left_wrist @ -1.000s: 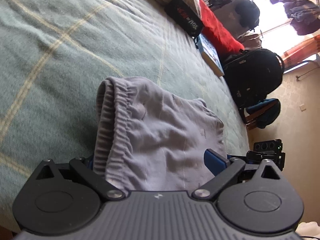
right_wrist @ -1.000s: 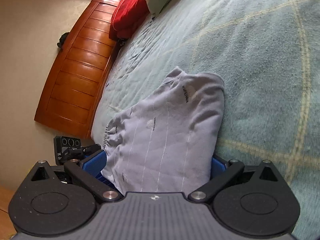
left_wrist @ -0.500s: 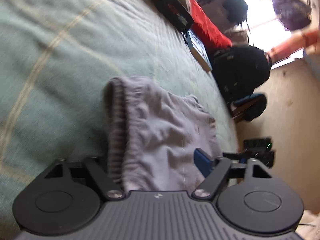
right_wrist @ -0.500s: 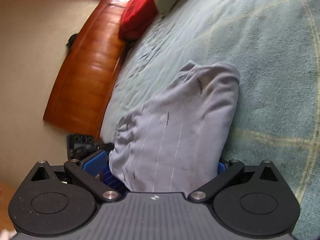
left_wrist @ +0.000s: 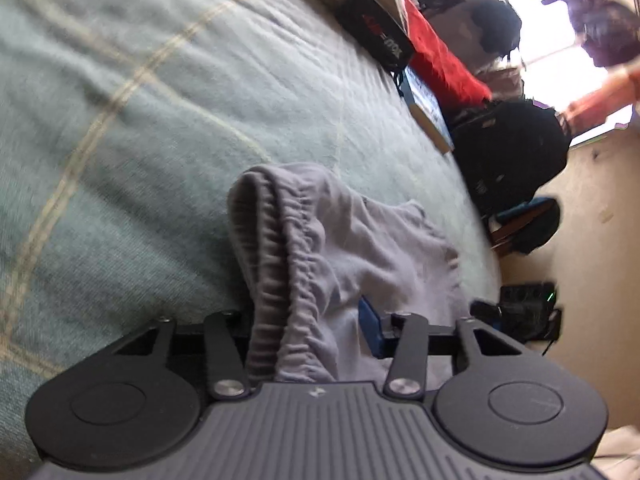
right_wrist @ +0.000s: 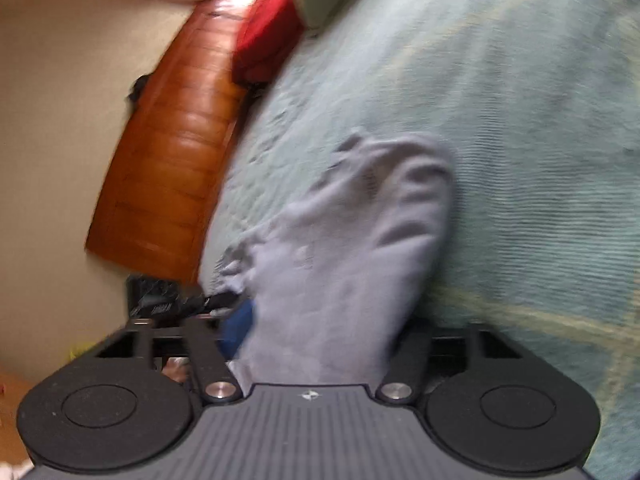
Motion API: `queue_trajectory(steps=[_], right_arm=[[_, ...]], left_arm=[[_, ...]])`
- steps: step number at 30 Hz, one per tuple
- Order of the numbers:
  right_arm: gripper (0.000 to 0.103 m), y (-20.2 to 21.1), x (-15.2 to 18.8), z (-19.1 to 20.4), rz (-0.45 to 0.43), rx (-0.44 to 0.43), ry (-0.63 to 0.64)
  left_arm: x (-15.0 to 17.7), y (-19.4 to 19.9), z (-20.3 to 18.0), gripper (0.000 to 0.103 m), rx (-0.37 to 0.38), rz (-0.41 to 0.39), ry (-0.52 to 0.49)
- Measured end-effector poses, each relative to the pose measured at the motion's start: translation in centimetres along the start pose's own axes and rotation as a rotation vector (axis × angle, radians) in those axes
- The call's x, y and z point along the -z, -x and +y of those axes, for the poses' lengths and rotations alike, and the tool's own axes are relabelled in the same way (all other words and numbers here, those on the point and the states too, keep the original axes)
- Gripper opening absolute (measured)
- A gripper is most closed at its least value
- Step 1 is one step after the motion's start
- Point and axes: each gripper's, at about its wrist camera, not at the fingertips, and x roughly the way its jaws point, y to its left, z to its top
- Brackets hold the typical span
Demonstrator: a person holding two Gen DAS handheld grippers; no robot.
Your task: Fold clothes
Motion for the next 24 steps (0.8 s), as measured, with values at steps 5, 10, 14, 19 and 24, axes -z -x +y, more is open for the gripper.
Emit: queue_trajectory(steps=[5, 10, 14, 19, 24], right_arm=[[0.01, 0.0, 0.3, -0.4, -0.008, 0.065, 0.012], [0.012, 0.1, 0.3, 1.0, -0.012, 0.113, 0.058], [0.012, 0.2, 0.2, 1.9, -0.01, 0.116, 0.106], [0.012, 0.1, -0.6, 3.5, 0.006, 0.113, 0.164], [0.012, -0.6, -1.6, 4.7, 0.021, 0.121, 0.2]], left_arm=[[0.4, 0.0, -2.5, 0.039, -0.115, -0.013, -0.085], [0.7, 1.3, -4.6, 0.022, -0.139, -0.044, -0.119], [0.7, 2.3, -6.3, 0.018, -0.146, -0.077, -0.139], [1.1, 3.1, -8.1, 0.017, -0.149, -0.111, -0.166], [1.0, 4.4, -9.9, 0.017, -0.138, -0.154, -0.192]])
